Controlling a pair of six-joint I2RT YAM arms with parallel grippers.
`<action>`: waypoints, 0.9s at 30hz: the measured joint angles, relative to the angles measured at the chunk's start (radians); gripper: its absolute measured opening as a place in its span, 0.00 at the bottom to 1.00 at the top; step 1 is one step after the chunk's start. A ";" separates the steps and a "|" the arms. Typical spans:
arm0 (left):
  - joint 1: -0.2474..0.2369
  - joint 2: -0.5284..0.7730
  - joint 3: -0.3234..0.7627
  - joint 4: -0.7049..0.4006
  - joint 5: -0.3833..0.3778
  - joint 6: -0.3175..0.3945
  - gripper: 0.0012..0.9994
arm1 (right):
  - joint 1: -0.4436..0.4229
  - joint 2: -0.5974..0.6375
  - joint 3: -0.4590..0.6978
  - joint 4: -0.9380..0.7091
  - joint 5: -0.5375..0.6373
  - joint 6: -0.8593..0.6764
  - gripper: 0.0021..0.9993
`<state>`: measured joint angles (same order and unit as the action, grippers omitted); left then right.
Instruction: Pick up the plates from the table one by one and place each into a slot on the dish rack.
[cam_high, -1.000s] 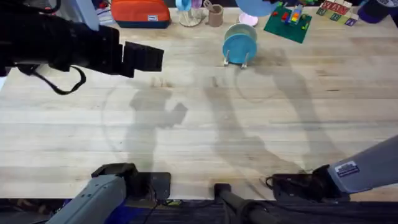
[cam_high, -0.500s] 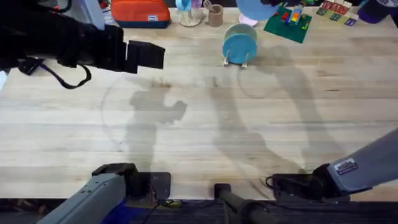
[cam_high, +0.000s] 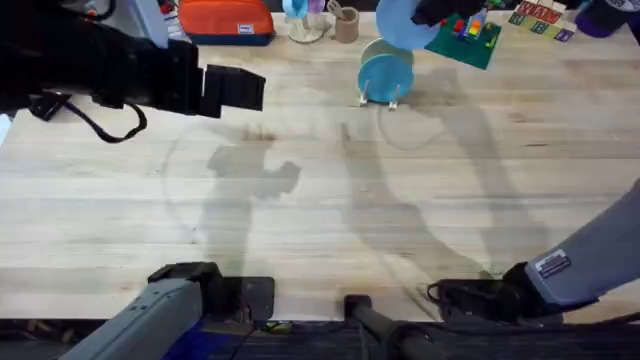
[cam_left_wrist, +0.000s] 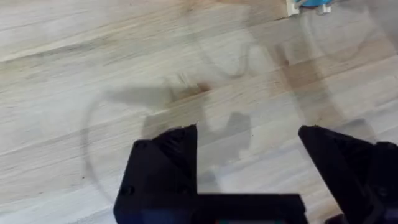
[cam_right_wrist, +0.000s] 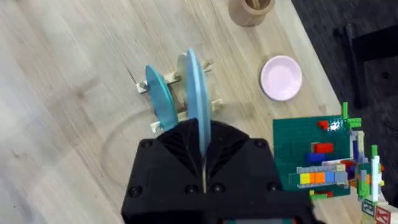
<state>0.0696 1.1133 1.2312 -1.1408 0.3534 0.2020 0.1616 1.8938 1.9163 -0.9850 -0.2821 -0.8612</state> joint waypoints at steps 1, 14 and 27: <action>0.000 0.000 0.000 0.000 0.000 0.000 1.00 | 0.000 0.000 0.000 -0.002 0.000 -0.001 0.03; 0.000 0.000 0.000 0.000 0.000 0.000 1.00 | 0.000 0.036 0.000 -0.011 -0.041 -0.036 0.03; 0.000 0.000 0.000 0.000 0.000 0.000 1.00 | 0.000 0.066 0.000 -0.011 -0.046 -0.106 0.03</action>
<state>0.0696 1.1133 1.2312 -1.1408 0.3534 0.2020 0.1616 1.9602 1.9167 -0.9959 -0.3278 -0.9676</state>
